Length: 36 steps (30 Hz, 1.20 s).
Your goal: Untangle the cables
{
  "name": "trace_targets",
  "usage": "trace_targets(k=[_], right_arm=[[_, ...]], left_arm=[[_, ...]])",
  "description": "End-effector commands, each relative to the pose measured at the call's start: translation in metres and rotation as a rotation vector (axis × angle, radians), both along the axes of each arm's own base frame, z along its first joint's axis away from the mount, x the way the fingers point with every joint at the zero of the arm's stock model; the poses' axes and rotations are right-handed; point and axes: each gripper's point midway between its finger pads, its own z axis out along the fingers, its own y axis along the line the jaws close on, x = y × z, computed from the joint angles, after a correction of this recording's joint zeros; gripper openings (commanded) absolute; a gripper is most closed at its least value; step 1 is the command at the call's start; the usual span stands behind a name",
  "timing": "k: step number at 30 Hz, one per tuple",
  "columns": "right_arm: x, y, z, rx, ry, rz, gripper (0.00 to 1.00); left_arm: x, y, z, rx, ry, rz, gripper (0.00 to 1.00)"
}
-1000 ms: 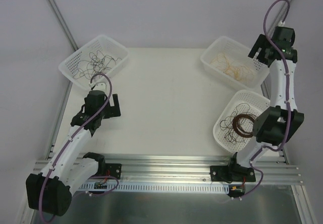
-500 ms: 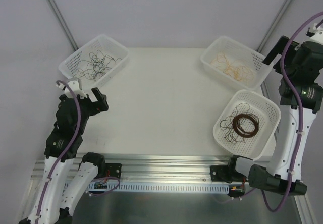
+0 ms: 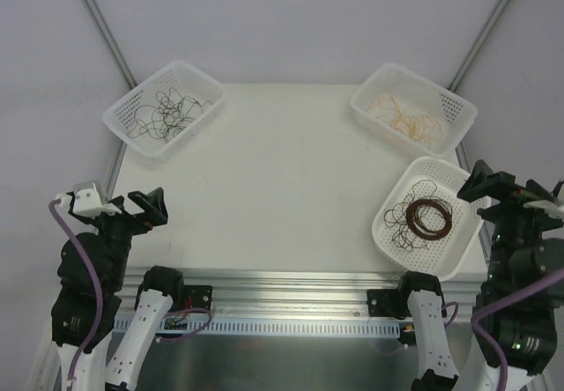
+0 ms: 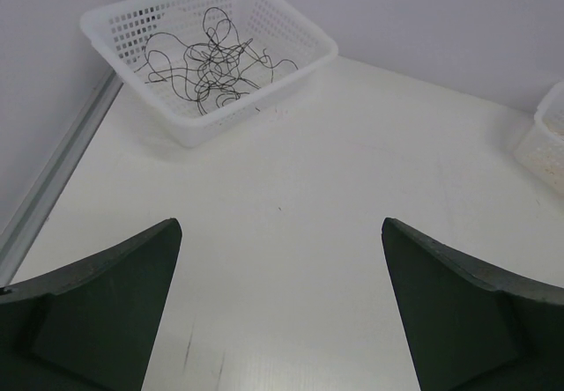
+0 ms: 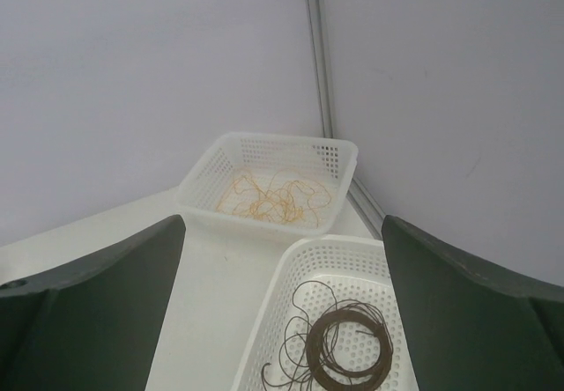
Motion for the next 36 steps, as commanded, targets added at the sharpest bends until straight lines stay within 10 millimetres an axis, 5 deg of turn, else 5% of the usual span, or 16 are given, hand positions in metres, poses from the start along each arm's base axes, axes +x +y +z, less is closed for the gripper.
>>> trace_targets(k=[1, 10, 19, 28, 36], right_arm=[[-0.018, 0.004, -0.019, -0.020, -0.006, 0.014, 1.00], [-0.101, 0.013, -0.058, -0.065, -0.020, -0.003, 1.00], [-0.158, 0.018, -0.101, -0.040, -0.014, -0.009, 0.99], [-0.185, 0.018, -0.125, -0.013, -0.010, -0.032, 1.00], [-0.190, 0.021, -0.130, -0.037, 0.004, -0.013, 1.00]], left_arm=[[-0.022, 0.010, -0.002, 0.044, -0.019, 0.018, 0.99], [-0.057, 0.004, -0.011, 0.054, -0.024, -0.058, 0.99], [-0.083, -0.004, -0.017, 0.015, -0.037, -0.123, 0.99], [-0.102, -0.005, -0.017, -0.002, -0.074, -0.149, 0.99], [-0.101, -0.009, -0.025, -0.035, -0.050, -0.155, 0.99]])
